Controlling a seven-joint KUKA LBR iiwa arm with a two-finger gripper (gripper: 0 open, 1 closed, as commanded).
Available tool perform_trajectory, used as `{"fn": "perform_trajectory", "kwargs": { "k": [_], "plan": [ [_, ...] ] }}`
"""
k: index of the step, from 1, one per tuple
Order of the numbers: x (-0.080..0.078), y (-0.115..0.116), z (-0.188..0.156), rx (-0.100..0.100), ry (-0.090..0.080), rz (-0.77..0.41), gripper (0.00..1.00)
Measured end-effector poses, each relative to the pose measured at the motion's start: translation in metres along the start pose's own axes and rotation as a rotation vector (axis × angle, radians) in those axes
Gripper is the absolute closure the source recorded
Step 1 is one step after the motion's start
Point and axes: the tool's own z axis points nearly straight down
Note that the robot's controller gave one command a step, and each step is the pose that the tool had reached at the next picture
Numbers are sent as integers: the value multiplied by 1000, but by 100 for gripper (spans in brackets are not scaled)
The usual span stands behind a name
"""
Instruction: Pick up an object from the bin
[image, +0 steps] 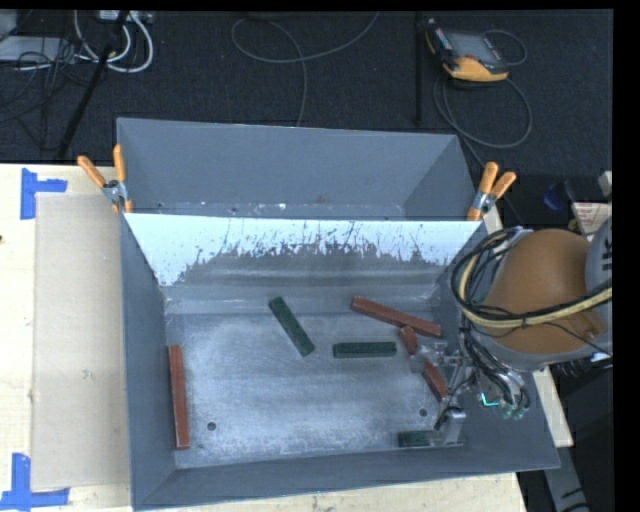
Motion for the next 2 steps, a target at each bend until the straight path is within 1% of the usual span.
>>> {"fn": "perform_trajectory", "kwargs": {
  "k": [1,2],
  "plan": [
    [3,-39,62,5,-31,-156,0],
    [5,-28,41,2,-14,-141,0]
  ]
}}
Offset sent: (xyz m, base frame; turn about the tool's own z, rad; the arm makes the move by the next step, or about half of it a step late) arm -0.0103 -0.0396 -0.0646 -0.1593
